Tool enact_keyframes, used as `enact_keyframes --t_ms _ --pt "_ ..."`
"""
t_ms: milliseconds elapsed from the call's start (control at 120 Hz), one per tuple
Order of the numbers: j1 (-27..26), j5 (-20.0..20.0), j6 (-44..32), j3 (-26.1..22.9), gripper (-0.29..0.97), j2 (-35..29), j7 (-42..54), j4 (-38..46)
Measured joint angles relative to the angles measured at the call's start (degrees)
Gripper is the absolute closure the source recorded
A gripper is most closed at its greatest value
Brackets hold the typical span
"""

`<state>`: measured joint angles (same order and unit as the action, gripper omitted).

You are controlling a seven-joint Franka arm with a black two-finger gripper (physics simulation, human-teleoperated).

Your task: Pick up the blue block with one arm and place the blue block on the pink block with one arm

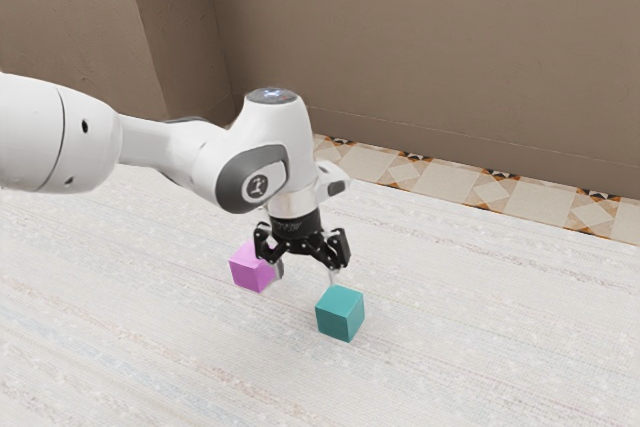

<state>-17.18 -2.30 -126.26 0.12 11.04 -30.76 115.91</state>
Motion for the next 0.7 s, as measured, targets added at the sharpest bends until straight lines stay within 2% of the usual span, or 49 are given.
enact_keyframes --t_ms 308,700 --pt "0.3 -1.6 -5.2 -0.5 0.0 5.5 13.6 -1.0" --pt "0.0 -3.6 -7.9 -0.6 0.0 10.6 23.4 -4.3"
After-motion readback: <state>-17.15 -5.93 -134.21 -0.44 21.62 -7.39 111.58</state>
